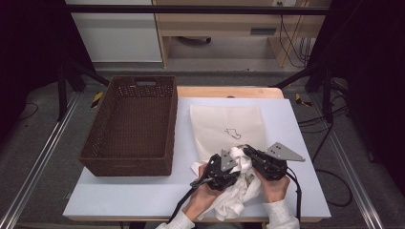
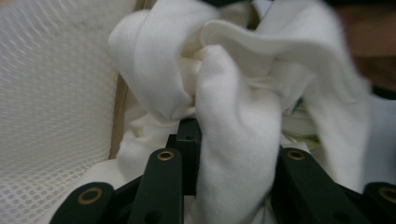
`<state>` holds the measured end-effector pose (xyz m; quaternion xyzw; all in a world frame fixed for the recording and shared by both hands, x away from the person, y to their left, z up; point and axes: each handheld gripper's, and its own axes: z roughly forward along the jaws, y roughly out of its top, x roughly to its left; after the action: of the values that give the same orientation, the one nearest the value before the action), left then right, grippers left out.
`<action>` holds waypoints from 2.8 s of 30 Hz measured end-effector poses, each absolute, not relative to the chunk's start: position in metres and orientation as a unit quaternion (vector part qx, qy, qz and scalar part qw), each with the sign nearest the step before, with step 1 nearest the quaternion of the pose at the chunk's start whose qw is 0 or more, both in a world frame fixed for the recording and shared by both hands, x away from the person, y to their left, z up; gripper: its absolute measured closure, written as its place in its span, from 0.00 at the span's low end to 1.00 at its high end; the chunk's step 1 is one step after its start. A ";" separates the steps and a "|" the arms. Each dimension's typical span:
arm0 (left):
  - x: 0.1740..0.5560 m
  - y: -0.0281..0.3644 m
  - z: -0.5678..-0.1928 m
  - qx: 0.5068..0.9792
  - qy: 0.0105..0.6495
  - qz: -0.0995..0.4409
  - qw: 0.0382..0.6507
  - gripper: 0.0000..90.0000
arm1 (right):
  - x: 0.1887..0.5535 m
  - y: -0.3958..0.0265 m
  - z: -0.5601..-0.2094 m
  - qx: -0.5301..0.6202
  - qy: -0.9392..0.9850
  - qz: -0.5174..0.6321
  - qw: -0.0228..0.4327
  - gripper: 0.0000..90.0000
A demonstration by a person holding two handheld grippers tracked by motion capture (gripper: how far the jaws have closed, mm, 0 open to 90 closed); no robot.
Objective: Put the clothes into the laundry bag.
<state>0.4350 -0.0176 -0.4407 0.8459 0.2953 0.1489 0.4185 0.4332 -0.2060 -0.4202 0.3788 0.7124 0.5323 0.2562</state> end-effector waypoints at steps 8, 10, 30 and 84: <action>0.437 0.000 -0.449 0.833 0.319 0.159 0.423 0.30 | 0.435 -0.200 -0.426 0.375 0.722 0.526 0.247 0.97; 0.433 0.007 -0.450 0.832 0.324 0.143 0.426 0.24 | 0.436 -0.200 -0.427 0.377 0.724 0.520 0.251 0.97; 0.396 -0.001 -0.431 0.819 0.278 0.136 0.483 0.78 | 0.435 -0.199 -0.426 0.375 0.720 0.529 0.248 0.97; 0.431 -0.003 -0.449 0.819 0.305 0.156 0.460 0.45 | 0.431 -0.199 -0.418 0.365 0.719 0.537 0.248 0.97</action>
<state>0.4311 -0.0032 -0.4491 0.8192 0.3050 0.1558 0.4600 0.4307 -0.1991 -0.4180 0.3654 0.7189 0.5370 0.2476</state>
